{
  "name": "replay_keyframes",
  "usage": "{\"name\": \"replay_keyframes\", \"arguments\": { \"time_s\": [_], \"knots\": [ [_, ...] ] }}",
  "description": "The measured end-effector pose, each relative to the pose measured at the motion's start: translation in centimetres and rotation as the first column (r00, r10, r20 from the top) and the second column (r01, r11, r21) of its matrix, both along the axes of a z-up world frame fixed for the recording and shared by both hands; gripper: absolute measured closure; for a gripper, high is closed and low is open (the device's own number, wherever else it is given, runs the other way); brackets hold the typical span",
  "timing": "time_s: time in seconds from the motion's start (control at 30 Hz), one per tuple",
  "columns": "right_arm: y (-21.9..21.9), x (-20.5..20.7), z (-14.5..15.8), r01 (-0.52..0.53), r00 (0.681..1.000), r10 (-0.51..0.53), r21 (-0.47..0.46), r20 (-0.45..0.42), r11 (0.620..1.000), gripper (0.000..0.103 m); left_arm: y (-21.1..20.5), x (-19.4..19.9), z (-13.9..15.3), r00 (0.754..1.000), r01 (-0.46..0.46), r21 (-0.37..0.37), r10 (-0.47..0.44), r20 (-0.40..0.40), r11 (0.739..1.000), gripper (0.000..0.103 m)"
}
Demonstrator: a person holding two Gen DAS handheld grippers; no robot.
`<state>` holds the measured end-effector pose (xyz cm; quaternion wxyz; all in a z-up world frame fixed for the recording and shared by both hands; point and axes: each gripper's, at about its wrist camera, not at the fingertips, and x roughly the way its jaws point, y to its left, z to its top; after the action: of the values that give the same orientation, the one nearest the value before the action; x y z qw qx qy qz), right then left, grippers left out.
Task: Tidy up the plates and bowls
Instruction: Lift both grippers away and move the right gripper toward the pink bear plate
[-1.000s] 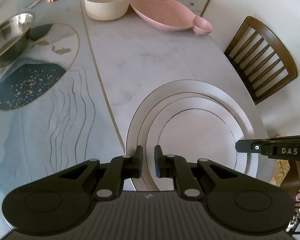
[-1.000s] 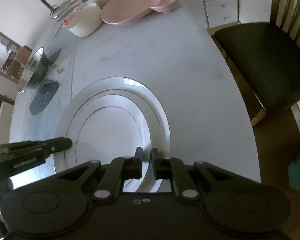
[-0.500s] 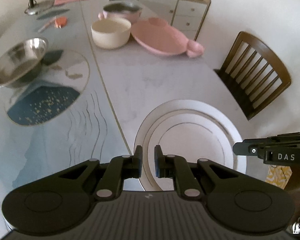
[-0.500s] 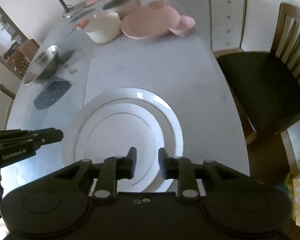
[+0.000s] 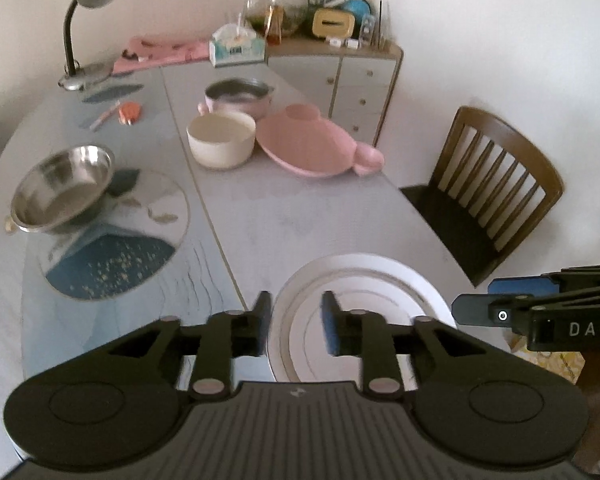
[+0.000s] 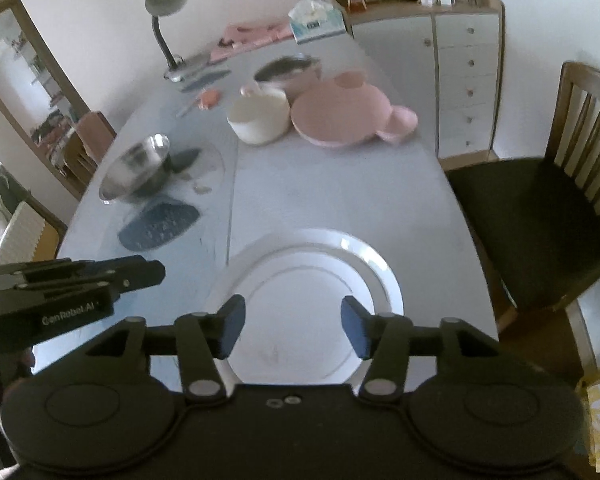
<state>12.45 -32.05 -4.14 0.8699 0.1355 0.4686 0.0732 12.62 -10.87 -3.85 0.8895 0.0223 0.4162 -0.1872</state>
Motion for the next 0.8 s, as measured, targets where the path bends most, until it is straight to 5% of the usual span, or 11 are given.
{"name": "replay_keyframes", "arguments": {
  "time_s": [0.1,0.3,0.53,0.8],
  "knots": [
    [0.1,0.2,0.9,0.006,1.000,-0.005,-0.008,0.024,1.000,0.036,0.1,0.4,0.9,0.999,-0.023,-0.004,0.023,0.031,1.000,0.041],
    [0.2,2.4,1.5,0.004,0.999,-0.001,-0.064,0.046,0.998,0.021,-0.1,2.8,1.7,0.997,-0.047,0.001,0.047,0.054,0.999,0.029],
    [-1.1,6.7,0.2,0.044,0.999,-0.042,-0.106,0.029,0.993,0.010,-1.0,7.2,1.1,0.996,-0.078,-0.007,0.079,0.050,0.997,0.027],
    [-3.0,12.9,-1.8,0.079,0.997,-0.079,-0.120,0.000,0.990,0.008,-2.0,12.9,-0.4,0.992,-0.126,0.008,0.125,0.032,0.992,0.027]
  ]
}}
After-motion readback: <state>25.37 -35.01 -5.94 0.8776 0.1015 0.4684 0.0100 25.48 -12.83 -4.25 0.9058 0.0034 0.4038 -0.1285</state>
